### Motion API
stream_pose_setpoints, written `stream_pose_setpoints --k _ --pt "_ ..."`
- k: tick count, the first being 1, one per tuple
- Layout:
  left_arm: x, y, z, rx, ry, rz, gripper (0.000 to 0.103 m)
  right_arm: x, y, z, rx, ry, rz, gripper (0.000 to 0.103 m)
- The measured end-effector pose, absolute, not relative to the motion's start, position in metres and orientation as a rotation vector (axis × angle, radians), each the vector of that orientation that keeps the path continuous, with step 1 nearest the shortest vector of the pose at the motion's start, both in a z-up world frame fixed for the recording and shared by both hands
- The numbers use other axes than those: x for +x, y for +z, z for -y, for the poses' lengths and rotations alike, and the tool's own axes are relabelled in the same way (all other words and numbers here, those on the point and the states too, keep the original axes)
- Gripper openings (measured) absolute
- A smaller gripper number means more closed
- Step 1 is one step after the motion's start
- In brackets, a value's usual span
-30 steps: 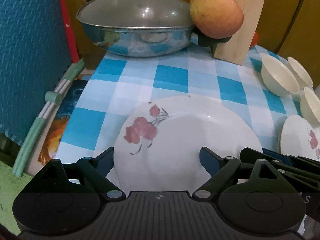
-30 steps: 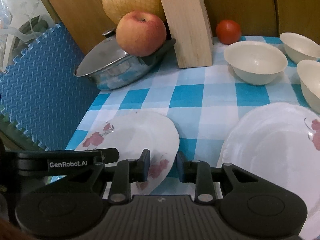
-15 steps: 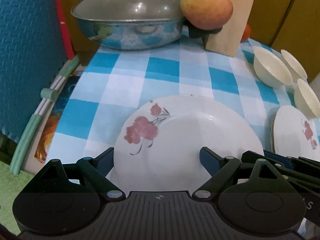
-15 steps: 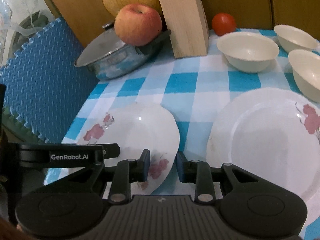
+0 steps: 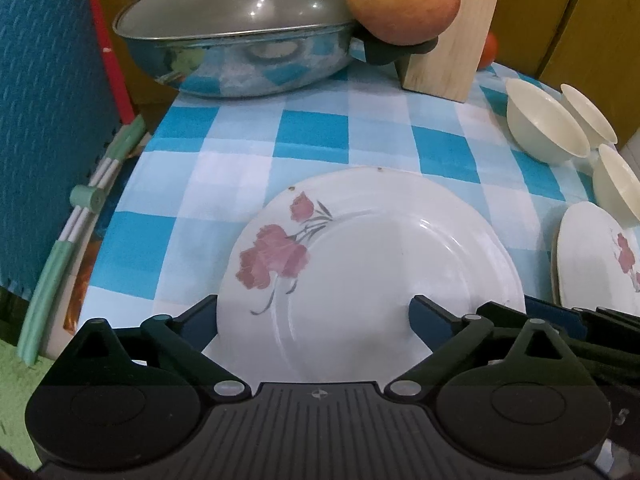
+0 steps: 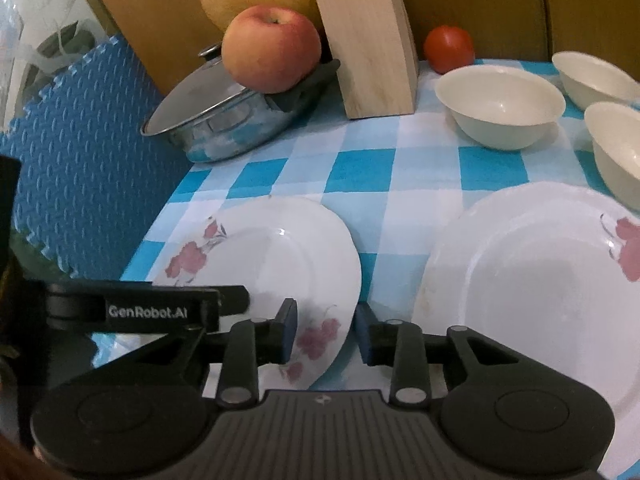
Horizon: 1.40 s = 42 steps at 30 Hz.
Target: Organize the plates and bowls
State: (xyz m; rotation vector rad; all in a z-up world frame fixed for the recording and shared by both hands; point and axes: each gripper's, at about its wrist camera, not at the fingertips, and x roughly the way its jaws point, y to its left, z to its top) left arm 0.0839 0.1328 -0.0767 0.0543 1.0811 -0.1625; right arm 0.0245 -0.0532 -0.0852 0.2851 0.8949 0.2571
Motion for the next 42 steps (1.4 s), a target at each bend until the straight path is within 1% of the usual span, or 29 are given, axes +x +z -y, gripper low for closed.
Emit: stream_pose_setpoints --k 4,29,42 --pt "0.081 -0.074 -0.136 0.045 -0.148 -1.073 0.094 0.021 -0.083 0.054 0.285 0.265 -0.896 0.027" --pt "0.06 -0.049 -0.127 0.02 -0.177 -0.983 0.094 -0.004 -0.054 0.069 0.286 0.24 -0.803 0.027" --pt "0.049 -0.043 -0.094 0.046 -0.254 -0.961 0.094 -0.035 -0.043 0.106 0.339 0.161 -0.769 0.027"
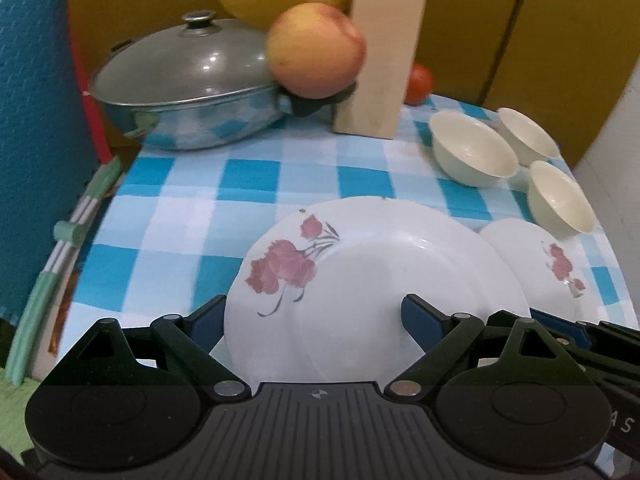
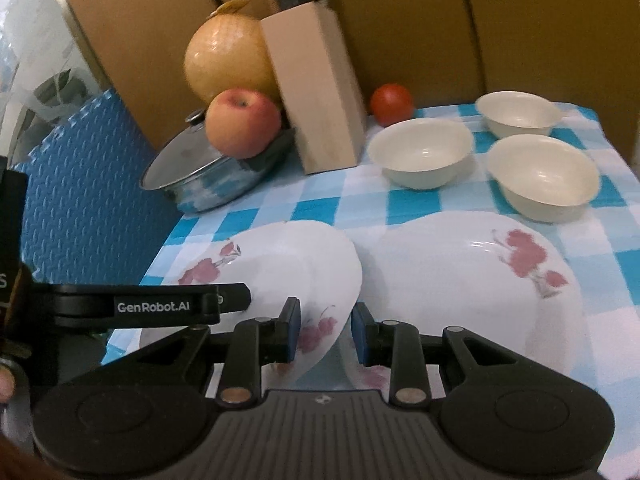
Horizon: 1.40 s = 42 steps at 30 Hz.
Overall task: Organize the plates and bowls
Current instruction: 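Lower the small pink-flower plate onto the stack with the right gripper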
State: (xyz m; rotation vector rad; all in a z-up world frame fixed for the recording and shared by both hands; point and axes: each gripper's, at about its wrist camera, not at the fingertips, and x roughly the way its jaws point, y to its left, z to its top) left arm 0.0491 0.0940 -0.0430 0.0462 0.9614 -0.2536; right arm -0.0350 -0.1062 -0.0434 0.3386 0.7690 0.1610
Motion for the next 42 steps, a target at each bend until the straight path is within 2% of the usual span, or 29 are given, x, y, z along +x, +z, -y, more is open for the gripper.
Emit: stream_pose_setpoints --k 42 --pt "0.03 -0.062 0.037 0.17 -0.486 -0.978 0.095 -0.088 -0.055 0.21 0.435 -0.121 -0.756 0.027"
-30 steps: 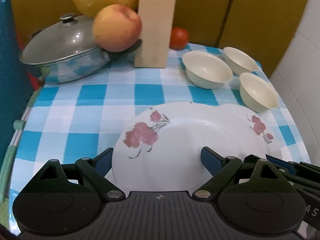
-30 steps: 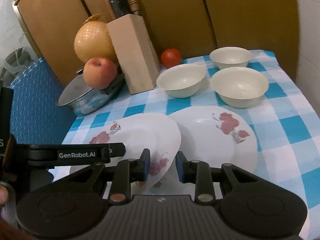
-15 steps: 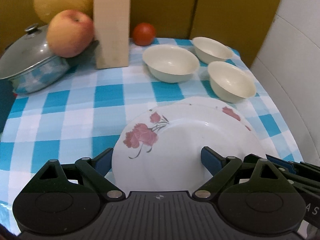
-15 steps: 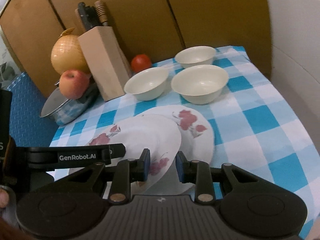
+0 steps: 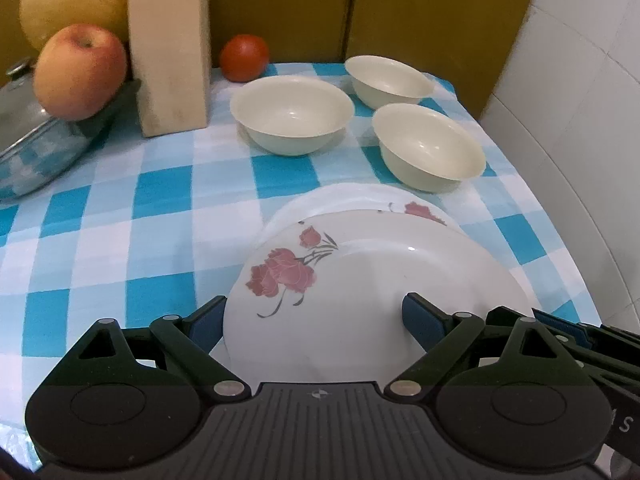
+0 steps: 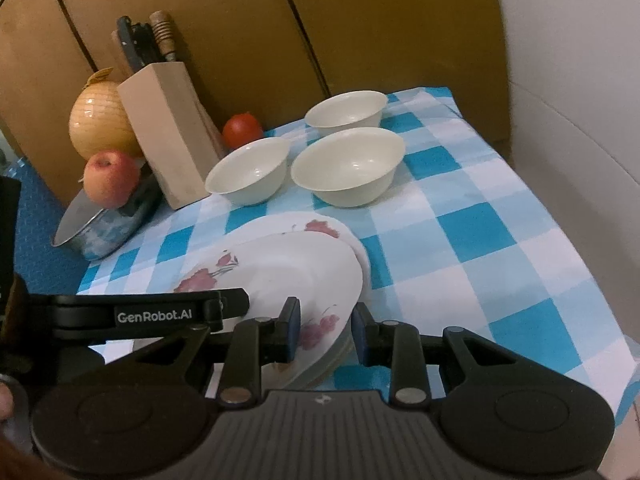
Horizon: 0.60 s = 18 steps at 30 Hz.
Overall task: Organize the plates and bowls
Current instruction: 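Lower the small pink-flower plate onto the stack with the right gripper, then open the right gripper and move it toward the cream bowls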
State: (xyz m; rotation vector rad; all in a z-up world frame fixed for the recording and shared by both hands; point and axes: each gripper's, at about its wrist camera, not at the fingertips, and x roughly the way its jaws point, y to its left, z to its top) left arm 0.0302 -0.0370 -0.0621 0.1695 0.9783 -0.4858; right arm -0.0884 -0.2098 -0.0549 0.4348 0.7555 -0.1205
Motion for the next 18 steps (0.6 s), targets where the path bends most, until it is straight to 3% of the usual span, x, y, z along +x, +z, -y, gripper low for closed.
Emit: stream_pose_setpoints --k 18 --pt "0.028 -0.07 0.056 0.213 -0.515 -0.979 0.095 -0.087 -0.062 0.209 0.357 -0.175 -0.777 0.029"
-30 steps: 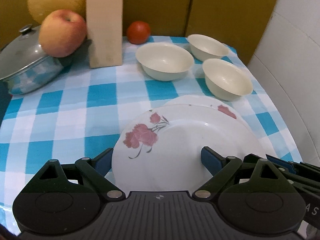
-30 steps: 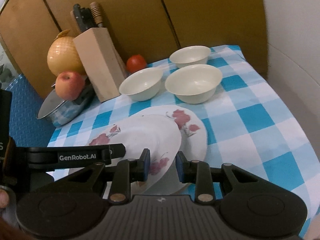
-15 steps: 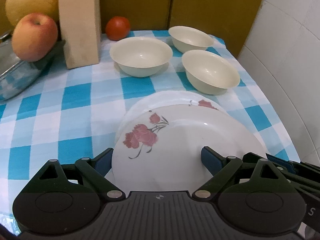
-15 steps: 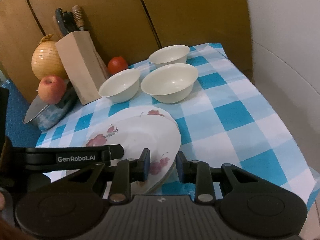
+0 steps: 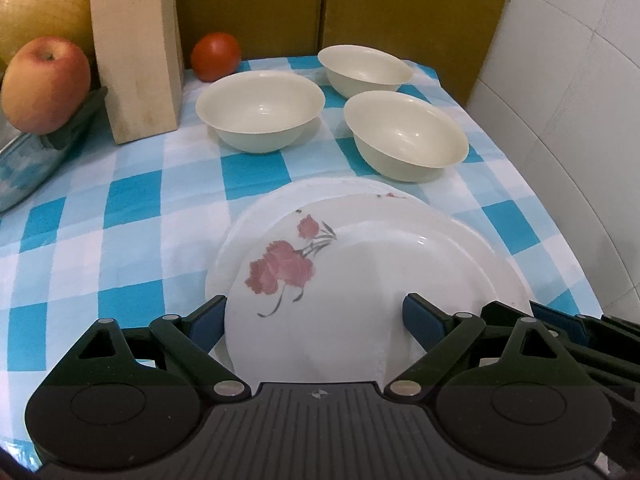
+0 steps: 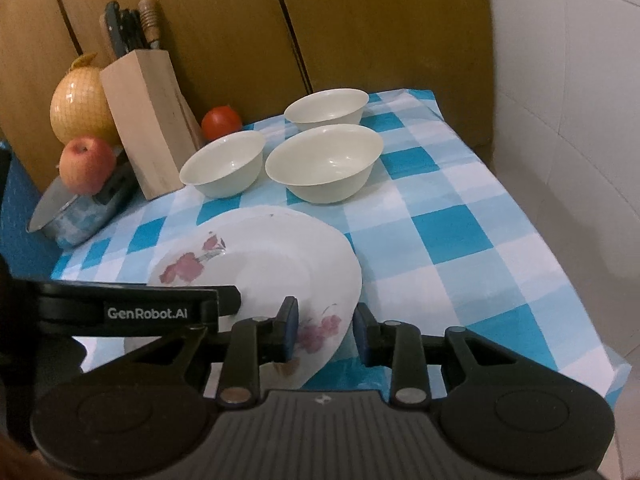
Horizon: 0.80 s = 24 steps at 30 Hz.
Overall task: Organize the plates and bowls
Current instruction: 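Open the right gripper and move it toward the cream bowls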
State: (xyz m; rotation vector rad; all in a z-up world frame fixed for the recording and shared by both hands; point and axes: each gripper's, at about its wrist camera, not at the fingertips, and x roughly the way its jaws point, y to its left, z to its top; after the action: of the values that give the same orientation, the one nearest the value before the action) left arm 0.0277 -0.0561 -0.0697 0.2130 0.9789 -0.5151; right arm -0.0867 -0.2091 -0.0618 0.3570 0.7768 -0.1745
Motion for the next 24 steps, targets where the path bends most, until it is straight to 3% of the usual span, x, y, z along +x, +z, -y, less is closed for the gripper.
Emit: stream_pose_setpoints --k 24 --pt "0.042 -0.067 0.046 0.193 -0.458 -0.984 0.092 -0.06 -0.068 0.194 0.246 -0.163 -0.797 0.035"
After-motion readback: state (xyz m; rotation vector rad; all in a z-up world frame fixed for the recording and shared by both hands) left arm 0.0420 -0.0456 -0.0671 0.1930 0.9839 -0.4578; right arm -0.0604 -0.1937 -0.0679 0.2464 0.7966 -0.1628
